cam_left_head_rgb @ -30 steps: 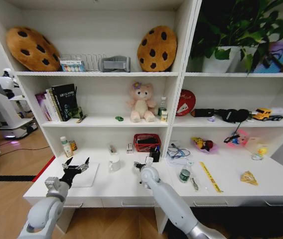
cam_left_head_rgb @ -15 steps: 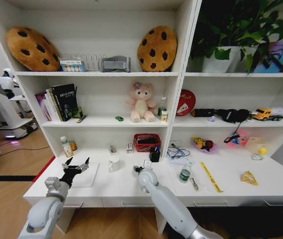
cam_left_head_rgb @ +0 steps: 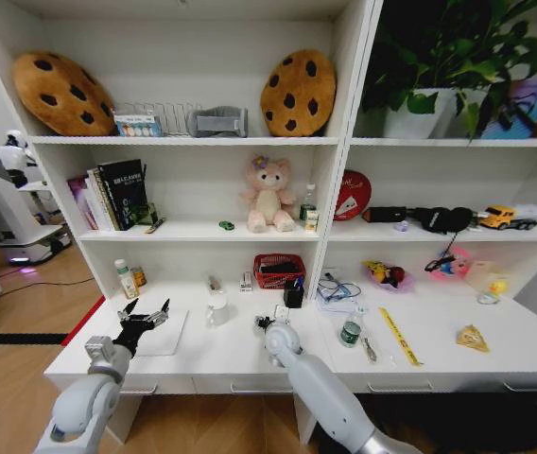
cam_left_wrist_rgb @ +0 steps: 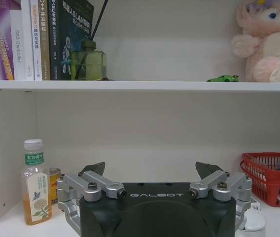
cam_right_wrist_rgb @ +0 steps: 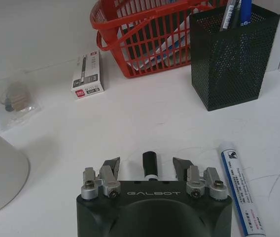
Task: Organize the objects on the table.
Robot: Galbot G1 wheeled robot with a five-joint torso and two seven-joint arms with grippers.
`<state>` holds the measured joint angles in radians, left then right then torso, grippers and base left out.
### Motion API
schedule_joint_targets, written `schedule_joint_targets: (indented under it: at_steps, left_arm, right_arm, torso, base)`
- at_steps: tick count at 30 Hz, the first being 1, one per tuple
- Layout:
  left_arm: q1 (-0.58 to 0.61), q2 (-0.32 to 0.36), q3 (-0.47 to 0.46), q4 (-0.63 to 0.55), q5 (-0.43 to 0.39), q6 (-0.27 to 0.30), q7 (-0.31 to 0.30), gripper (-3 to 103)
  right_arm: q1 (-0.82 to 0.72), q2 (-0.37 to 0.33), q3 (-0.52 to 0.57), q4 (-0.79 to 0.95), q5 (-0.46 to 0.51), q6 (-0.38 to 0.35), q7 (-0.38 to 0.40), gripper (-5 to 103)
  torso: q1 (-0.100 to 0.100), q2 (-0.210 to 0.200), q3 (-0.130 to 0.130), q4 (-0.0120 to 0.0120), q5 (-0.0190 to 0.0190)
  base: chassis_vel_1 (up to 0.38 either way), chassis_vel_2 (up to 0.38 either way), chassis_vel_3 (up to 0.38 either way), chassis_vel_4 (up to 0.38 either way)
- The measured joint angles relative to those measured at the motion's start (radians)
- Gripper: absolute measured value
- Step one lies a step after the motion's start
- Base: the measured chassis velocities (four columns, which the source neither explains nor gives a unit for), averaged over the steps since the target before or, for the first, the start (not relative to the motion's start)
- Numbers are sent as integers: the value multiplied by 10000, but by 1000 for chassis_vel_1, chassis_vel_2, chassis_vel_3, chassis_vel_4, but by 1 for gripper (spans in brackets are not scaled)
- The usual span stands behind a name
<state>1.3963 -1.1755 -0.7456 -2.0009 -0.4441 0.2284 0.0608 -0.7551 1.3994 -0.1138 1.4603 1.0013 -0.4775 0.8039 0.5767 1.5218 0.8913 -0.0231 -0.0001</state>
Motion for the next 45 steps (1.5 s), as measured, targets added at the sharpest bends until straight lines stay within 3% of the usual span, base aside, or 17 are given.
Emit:
schedule_joint_targets:
  at_steps: [2,4,6,12,21,24,32,41,44,45]
  left_arm:
    - [0,0,0,0,0,0,-1,100]
    - [1,0,0,0,0,0,0,100]
    - [0,0,0,0,0,0,-1,100]
    - [0,0,0,0,0,0,0,100]
    - [0,0,0,1,0,0,0,100]
    - [0,0,0,0,0,0,0,100]
    - [0,0,0,0,0,0,-1,100]
    - [0,0,0,0,0,-1,0,100]
    - [0,0,0,0,0,-1,0,100]
    - [0,0,0,0,0,-1,0,100]
  right_arm:
    - [-9,1,2,-9,-3,2,1,60]
    - [-36,2,9,-16,-10,6,0,50]
    - [-48,-3,6,-13,-10,6,-3,50]
    - [-90,-29,-17,-10,7,7,-25,25]
    - [-159,-42,-37,62,100,-55,-40,21]
    - [-198,-84,-32,128,169,-86,-46,12]
    - [-363,-241,-69,354,136,-88,-54,11]
    - [-623,-437,-262,462,-2058,199,-873,11]
    - [-610,-571,-194,529,-3996,631,-1770,11]
    - [-610,-571,-194,529,-3996,631,-1770,11]
  torso:
    - [0,-1,0,-1,0]
    - [0,0,0,-1,0]
    - [0,0,-1,-1,0]
    - [0,0,1,0,1]
    - [0,0,0,1,1]
    - [0,0,0,2,1]
    - [0,0,1,3,2]
    - [2,-6,7,-2,3]
    - [4,-5,6,-1,3]
    - [4,-5,6,-1,3]
  base:
    - [0,0,0,0]
    - [0,0,0,0]
    - [0,0,0,0]
    - [0,0,0,0]
    - [0,0,0,0]
    - [0,0,0,0]
    - [0,0,0,0]
    - [0,0,0,0]
    - [0,0,0,0]
    - [0,0,0,0]
